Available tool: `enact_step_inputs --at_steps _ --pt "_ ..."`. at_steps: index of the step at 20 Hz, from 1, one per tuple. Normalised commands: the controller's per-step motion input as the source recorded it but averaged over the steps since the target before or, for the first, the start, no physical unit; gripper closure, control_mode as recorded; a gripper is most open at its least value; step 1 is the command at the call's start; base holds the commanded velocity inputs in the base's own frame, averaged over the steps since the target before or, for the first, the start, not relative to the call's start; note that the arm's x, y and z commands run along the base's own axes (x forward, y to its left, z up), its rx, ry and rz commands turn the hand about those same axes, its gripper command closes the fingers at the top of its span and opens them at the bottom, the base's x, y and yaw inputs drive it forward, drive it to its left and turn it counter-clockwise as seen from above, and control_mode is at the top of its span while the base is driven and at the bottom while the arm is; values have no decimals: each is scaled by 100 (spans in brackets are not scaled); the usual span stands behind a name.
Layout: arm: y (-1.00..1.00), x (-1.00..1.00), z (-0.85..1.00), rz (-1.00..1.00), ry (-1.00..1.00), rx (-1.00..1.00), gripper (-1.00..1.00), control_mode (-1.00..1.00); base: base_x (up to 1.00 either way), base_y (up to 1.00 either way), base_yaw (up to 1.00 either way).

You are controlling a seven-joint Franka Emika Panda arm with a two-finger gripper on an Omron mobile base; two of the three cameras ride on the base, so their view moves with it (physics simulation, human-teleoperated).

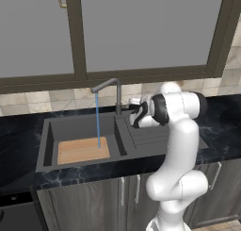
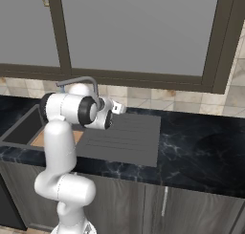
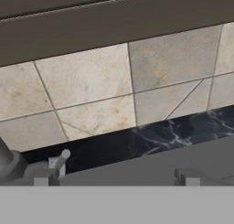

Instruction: Turn on the sink faucet with hot water and rinse the cutting board for ten seconds, then turn off the faucet. Push the cutting board to reach the water if necessary.

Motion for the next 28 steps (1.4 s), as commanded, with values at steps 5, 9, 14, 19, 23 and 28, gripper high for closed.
enact_step_inputs --at_steps 5,9,14,19,23,28 --pt "0 0 0 3 8 0 -100 -100 0 0 0" --pt "0 0 0 3 7 0 -100 -100 0 0 0" --pt "0 0 0 2 4 0 -100 -100 0 0 0" --pt "0 0 0 1 1 0 -100 -100 0 0 0" --pt "0 0 0 0 0 0 -100 -100 0 0 0" --pt "0 0 0 0 0 0 -100 -100 0 0 0"
